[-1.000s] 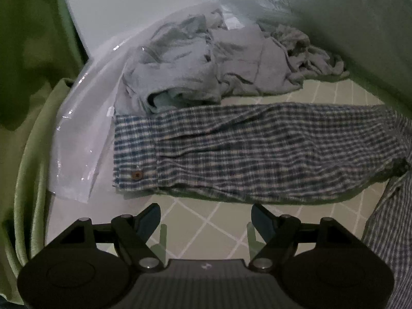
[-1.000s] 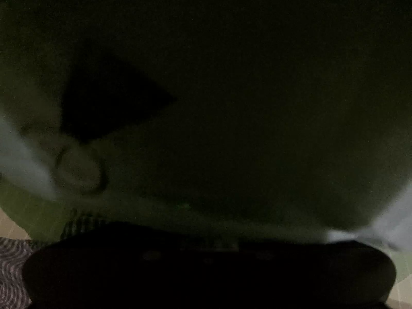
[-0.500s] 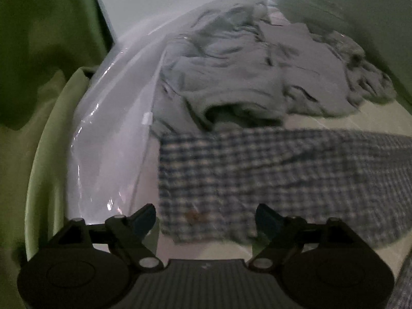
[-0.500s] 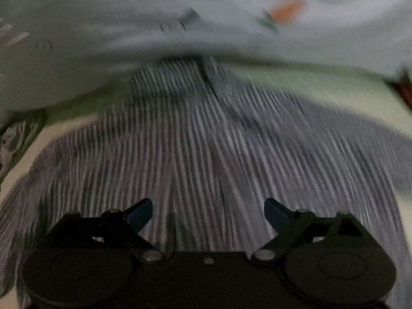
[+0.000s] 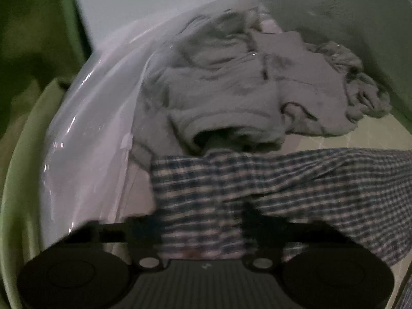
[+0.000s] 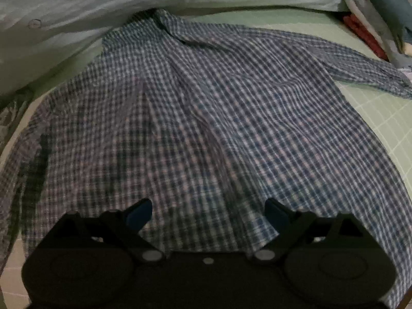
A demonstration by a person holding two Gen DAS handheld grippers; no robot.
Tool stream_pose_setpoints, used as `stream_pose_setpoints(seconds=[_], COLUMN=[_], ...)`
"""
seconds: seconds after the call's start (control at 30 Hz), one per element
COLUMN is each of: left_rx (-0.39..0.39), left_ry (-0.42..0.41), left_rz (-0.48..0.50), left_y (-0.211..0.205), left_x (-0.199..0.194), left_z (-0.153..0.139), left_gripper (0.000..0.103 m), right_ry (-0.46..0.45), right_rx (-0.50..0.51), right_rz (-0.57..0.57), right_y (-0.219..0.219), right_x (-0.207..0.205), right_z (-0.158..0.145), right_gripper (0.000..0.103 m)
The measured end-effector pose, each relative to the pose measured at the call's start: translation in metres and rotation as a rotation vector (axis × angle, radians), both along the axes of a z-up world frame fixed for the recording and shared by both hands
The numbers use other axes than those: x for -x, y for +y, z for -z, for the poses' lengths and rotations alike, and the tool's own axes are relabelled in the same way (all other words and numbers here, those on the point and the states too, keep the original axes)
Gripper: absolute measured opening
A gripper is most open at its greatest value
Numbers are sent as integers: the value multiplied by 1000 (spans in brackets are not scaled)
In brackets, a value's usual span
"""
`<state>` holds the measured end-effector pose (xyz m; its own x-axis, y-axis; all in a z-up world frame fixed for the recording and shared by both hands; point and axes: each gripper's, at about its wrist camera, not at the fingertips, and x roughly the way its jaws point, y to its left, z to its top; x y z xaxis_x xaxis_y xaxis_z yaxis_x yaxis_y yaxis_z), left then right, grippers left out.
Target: Fold clothes
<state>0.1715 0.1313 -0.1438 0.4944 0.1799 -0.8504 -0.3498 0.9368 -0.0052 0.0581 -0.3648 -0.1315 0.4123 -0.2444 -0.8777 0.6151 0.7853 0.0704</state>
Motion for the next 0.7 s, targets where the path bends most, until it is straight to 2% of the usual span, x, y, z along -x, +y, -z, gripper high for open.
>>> stream_pose_setpoints(seconds=[0.03,0.07,0.17,0.3,0.5,0.57,0.63,0.67,0.7], left_rx=[14,21,25,85,205,238,249,250,248], left_ry=[-3,-11,-68,-156,-235,-247,-254,-252,-249], left_rz=[7,13,68,179,486,614,711,751,785], left_y=[-2,-5,-24,-68,-186,-230,-266,-281,-293], left_x=[-1,-1,2,12,48,68,92,102,112], left_z=[-3,-7,-27,-60,-100,-110,-116,-119,-120], left_gripper=[23,17,13,11,10,15,26,37,42], right_ry=[-6,-11,-28,-48,-85,-96,-98,-99,-101], right_rx=[5,10,16,-2,-24,-37,-46,-48,-48], right_rz=[-7,-15,-30,-19,4,23,51,64,76], right_y=[1,2,1,-5,-19,-25,-32,-35,-39], right_x=[-1,-1,5,27,66,80,94,101,107], right_z=[-2,-4,-8,-9,-14,-17,-21,-23,-25], right_gripper=[95,95,95,95,95,95,95,95,95])
